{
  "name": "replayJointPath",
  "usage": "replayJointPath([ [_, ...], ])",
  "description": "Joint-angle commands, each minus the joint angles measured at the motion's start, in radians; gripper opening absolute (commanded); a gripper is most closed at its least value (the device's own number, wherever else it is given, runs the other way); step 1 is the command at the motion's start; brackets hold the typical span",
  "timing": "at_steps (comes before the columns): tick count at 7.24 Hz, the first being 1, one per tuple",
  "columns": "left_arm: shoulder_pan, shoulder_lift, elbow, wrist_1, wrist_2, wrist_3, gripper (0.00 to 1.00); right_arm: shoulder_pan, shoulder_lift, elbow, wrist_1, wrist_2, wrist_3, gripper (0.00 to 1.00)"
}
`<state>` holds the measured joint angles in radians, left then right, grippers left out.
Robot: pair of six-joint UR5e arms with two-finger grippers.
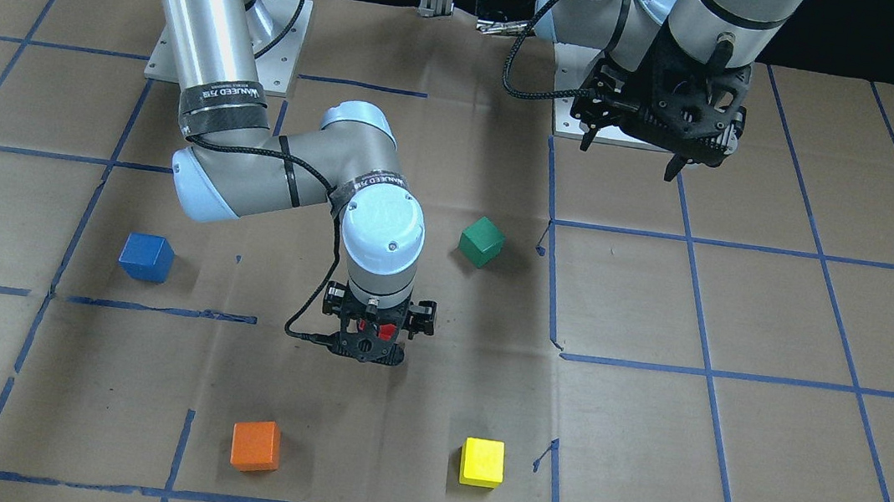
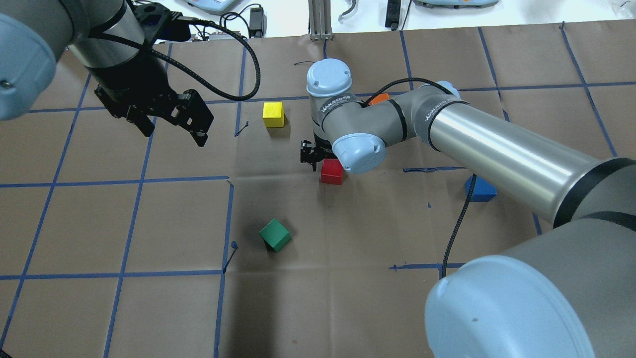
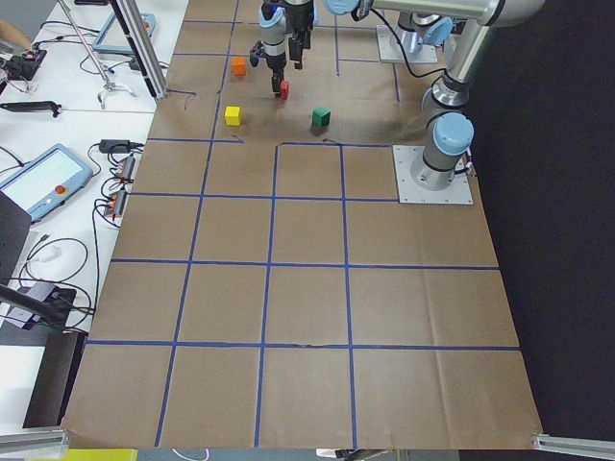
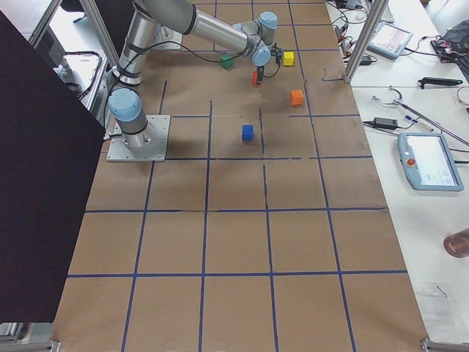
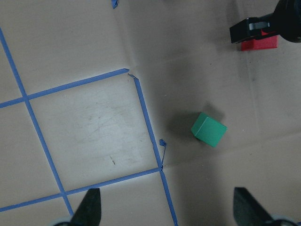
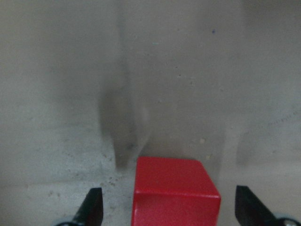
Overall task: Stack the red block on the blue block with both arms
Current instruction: 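Move the right gripper down over the red cube, then grasp the red cube with the right gripper and lift it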
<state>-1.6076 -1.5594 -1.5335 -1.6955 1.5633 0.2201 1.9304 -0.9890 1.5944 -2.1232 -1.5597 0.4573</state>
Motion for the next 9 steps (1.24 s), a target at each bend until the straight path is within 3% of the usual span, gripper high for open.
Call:
replayJointPath([
  [1, 0.003, -0.001, 0.001, -0.004, 0.004, 0.004, 1.0, -0.002, -0.003, 0.001, 0.003, 0.0, 0.014, 0.65],
  [2, 0.003, 0.001, 0.0, -0.004, 0.004, 0.001, 1.0, -0.002, -0.003, 0.001, 0.003, 0.001, 0.014, 0.55],
  [3, 0.005, 0.002, -0.001, -0.006, 0.004, -0.002, 1.0, -0.002, -0.003, 0.001, 0.006, 0.003, 0.014, 0.38],
  [4, 0.005, 0.005, -0.001, -0.009, 0.004, -0.013, 1.0, -0.005, -0.003, -0.014, 0.052, 0.004, 0.012, 0.15],
  [5, 0.006, 0.005, 0.001, -0.009, 0.001, -0.016, 1.0, -0.005, -0.016, -0.017, 0.063, 0.004, 0.012, 0.09],
  [9, 0.06, 0.009, 0.001, -0.032, -0.002, -0.041, 1.0, -0.094, -0.227, -0.008, 0.144, 0.003, -0.049, 0.09],
])
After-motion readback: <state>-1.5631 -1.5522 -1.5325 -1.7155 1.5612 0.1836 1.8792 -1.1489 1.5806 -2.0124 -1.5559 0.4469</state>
